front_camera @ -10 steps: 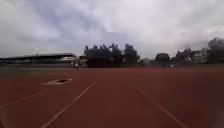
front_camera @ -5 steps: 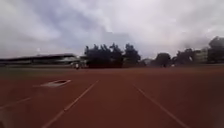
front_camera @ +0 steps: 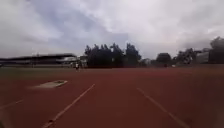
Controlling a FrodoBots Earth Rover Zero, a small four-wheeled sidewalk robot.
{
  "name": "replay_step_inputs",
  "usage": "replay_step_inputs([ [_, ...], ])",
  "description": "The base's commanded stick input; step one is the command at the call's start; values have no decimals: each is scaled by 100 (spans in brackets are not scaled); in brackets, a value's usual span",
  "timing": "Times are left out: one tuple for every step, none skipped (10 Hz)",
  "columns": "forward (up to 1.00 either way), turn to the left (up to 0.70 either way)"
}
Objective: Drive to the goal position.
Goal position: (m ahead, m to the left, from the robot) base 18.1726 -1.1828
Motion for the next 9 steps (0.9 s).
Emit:
replay_step_inputs([
  [70,0],
  [70,0],
  [70,0],
  [70,0],
  [70,0],
  [70,0],
  [70,0],
  [70,0],
  [70,0],
])
